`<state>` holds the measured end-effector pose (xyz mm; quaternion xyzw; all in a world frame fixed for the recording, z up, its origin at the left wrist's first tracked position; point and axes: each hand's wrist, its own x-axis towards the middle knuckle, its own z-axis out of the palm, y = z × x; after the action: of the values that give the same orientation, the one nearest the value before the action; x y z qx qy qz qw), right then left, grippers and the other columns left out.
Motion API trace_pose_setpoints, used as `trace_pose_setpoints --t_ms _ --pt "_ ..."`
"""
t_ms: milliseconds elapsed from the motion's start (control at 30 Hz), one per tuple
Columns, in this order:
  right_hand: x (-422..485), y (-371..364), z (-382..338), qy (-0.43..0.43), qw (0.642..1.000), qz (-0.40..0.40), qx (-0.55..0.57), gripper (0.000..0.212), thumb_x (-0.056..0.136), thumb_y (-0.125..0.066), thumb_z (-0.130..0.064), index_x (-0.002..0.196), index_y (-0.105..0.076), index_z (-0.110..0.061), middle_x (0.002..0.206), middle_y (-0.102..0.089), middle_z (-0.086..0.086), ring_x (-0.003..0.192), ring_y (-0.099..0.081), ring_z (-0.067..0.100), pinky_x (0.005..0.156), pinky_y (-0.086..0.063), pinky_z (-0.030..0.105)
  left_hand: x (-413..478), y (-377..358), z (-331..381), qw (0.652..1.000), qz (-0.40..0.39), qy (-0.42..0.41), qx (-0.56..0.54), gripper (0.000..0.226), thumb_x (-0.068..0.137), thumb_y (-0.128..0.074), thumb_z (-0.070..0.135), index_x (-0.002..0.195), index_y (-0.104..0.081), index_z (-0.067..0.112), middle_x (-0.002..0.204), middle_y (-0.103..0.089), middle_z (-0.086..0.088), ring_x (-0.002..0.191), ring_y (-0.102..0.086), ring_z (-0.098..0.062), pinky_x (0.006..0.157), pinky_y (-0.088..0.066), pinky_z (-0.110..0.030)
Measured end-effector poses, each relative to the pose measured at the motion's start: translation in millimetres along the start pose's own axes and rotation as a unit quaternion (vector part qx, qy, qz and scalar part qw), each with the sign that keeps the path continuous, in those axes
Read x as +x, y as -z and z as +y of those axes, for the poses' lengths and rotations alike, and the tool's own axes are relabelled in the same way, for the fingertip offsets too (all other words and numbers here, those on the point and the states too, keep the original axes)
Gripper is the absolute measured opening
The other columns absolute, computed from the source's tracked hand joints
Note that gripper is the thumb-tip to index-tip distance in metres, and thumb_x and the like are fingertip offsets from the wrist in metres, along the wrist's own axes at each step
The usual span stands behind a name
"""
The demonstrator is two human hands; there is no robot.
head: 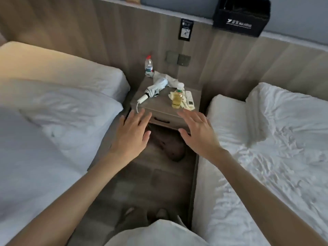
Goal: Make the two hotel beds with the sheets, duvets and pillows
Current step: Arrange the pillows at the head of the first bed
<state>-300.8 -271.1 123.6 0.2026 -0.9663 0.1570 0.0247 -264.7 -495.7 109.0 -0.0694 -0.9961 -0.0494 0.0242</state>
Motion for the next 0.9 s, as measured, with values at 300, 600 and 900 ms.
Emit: trace_pose_setpoints --t_ms 300,600,900 --pt "25.9 -64.7 -204.7 0.189 0.979 -0.068 0.033 0.055 0.096 -0.055 -0.029 0.148 -0.036 -0.028 0.153 -0.035 -0.003 0.142 -0.026 0.022 0.116 -0.023 0.045 -183.9 26.2 -153.3 0.967 0.039 0.252 -0.010 0.058 0.100 -0.040 0.042 0.153 -0.023 0.026 0.160 -0.019 -0.002 0.147 -0.019 -0.029 0.117 -0.016 -0.048" --pt "0.2 -146.7 -402.9 0.300 0.946 -0.112 0.059 0.054 0.096 -0.056 -0.033 0.147 -0.040 -0.027 0.154 -0.036 -0.002 0.140 -0.033 0.023 0.114 -0.027 0.040 -360.7 43.7 -278.4 0.917 0.037 0.396 -0.030 0.058 0.101 -0.035 0.040 0.154 -0.014 0.028 0.162 -0.012 -0.001 0.149 -0.012 -0.027 0.119 -0.015 -0.045" --pt "37.4 -196.1 -491.3 0.269 0.943 -0.163 0.106 0.055 0.096 -0.055 -0.036 0.147 -0.036 -0.027 0.157 -0.028 -0.003 0.143 -0.027 0.024 0.112 -0.029 0.043 -423.8 37.3 -355.8 0.853 0.075 0.508 -0.096 0.060 0.100 -0.042 0.038 0.154 -0.019 0.024 0.160 -0.018 -0.007 0.147 -0.019 -0.027 0.114 -0.029 -0.047"
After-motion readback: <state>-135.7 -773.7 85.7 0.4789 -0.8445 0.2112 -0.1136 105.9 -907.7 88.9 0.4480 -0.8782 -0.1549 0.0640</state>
